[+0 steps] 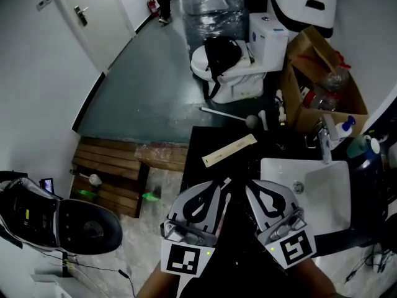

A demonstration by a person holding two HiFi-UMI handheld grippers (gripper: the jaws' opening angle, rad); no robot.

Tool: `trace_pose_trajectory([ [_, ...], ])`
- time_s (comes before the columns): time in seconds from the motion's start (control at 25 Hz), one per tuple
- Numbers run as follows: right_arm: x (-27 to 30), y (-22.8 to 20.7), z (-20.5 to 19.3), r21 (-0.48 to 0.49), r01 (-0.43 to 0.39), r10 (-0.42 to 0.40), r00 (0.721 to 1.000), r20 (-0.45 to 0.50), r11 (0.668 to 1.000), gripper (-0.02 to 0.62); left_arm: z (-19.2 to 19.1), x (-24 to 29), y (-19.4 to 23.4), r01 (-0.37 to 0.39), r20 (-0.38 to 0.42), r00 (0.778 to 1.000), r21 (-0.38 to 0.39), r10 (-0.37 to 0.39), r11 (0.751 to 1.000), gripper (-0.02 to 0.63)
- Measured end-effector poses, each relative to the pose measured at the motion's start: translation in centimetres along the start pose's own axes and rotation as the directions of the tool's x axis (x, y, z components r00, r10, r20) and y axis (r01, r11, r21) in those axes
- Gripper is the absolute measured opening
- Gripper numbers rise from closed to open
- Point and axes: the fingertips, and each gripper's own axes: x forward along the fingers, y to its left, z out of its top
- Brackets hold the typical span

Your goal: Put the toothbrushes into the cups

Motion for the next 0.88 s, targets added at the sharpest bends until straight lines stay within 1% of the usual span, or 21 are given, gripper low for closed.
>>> trace_pose_trajectory([
  [0.04,0.1,0.0,-0.4,0.003,-0.001,0.001,1.000,-0.006,1.000,0.034,-0.3,0.3,0.0,0.007,-0.008,1.000,-0.010,-0.007,1.000,0.002],
  [0.08,0.1,0.0,-0.6,0.005,-0.004,0.004,1.000,-0.010,1.000,0.032,-0.6,0.6,0.0,0.016,-0.017,1.000,-0.037,-0.016,0.999,0.002],
  [0.16,0.2,0.0,-0.9,0.010,-0.009,0.009,1.000,-0.011,1.000,0.034,-1.6,1.2,-0.2,0.037,-0.050,0.998,-0.141,-0.045,0.989,0.002],
  [0.2,0.3,0.0,-0.9,0.013,-0.011,0.011,1.000,-0.010,1.000,0.034,-2.3,1.4,-0.3,0.050,-0.081,0.994,-0.189,-0.066,0.981,0.002],
  [0.24,0.3,-0.1,-1.0,0.015,-0.011,0.011,1.000,-0.010,1.000,0.034,-3.2,1.7,-0.5,0.065,-0.121,0.988,-0.215,-0.093,0.974,0.002],
  [0.28,0.3,-0.1,-1.1,0.018,-0.010,0.010,1.000,-0.012,1.000,0.034,-4.1,1.9,-0.8,0.082,-0.164,0.979,-0.224,-0.121,0.971,0.002],
  [0.4,0.2,-0.5,-1.6,0.030,-0.001,0.001,1.000,-0.023,1.000,0.034,-6.6,2.6,-2.1,0.125,-0.281,0.939,-0.254,-0.197,0.959,0.002],
  [0.56,0.0,-0.9,-1.9,0.037,0.013,-0.012,1.000,-0.021,0.999,0.034,-9.6,2.7,-3.8,0.133,-0.386,0.882,-0.346,-0.270,0.929,0.002],
  [0.68,0.0,-1.1,-2.2,0.043,0.018,-0.017,0.999,-0.028,0.999,0.034,-12.2,2.2,-4.0,0.105,-0.468,0.836,-0.375,-0.286,0.921,0.002],
  [0.76,0.0,-1.1,-2.4,0.047,0.019,-0.018,0.999,-0.030,0.999,0.032,-13.8,2.1,-4.0,0.078,-0.510,0.810,-0.396,-0.289,0.915,0.002],
  [0.88,-0.1,-0.9,-2.9,0.046,0.012,-0.011,0.999,-0.039,0.999,0.032,-15.5,2.6,-4.1,0.074,-0.571,0.766,-0.376,-0.294,0.924,0.002],
])
